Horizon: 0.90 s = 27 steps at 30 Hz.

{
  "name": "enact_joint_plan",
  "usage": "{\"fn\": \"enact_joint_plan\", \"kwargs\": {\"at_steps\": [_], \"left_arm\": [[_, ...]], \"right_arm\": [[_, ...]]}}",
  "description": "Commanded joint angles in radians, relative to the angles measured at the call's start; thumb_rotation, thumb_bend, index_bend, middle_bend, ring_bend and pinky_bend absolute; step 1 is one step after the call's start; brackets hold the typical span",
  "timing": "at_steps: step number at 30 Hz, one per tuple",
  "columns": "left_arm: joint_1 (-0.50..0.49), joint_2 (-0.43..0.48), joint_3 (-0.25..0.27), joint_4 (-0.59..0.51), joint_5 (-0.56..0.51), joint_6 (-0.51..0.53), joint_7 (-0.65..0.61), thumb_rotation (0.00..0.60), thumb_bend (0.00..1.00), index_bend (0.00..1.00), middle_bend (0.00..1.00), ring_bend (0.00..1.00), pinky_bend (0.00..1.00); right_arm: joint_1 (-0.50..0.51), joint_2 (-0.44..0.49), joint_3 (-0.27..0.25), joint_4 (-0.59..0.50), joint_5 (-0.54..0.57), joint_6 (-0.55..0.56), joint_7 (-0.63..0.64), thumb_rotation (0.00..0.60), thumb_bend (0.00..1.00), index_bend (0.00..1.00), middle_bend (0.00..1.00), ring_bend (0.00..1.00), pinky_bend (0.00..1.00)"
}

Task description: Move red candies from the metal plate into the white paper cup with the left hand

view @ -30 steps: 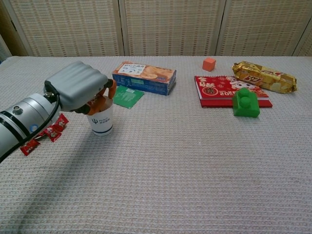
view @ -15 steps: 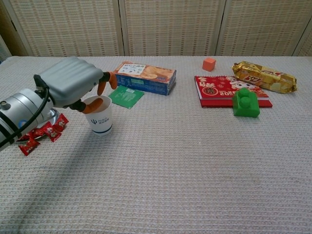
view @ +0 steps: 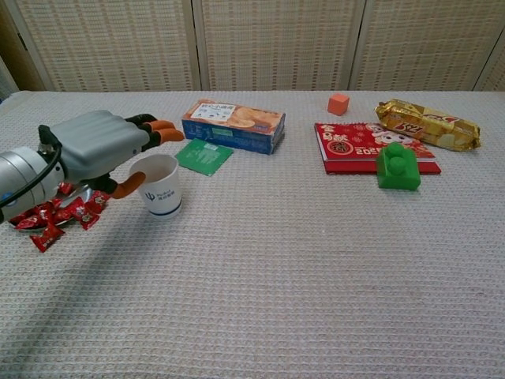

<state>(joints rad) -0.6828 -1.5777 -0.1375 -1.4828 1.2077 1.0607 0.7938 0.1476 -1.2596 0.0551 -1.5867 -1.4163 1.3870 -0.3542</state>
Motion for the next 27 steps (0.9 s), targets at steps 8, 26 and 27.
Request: {"fn": "enact_joint_plan", "kwargs": {"at_steps": [8,26,27], "left_arm": [[-0.021,0.032,0.000,-0.067,-0.046,-0.007,0.025,0.600,0.37,0.06,0.02,0.07,0.95],[-0.023,0.069,0.021,-0.115,-0.035,0.012,-0.018,0.600,0.36,0.04,0.02,0.07,0.95],[-0.026,0.068,0.023,-0.114,-0.046,0.004,-0.013,0.600,0.36,0.03,0.02,0.07,0.95]], "right_arm": [[0.002,0.000,0.001,0.001,0.003,-0.005,0.000,0.600,0.12,0.00,0.00,0.00,0.00],[-0.001,0.002,-0.002,-0.003,-0.004,0.003,0.001,0.600,0.12,0.00,0.00,0.00,0.00],[-0.001,0.002,-0.003,-0.003,-0.004,0.002,0.001,0.600,0.12,0.00,0.00,0.00,0.00]]}}
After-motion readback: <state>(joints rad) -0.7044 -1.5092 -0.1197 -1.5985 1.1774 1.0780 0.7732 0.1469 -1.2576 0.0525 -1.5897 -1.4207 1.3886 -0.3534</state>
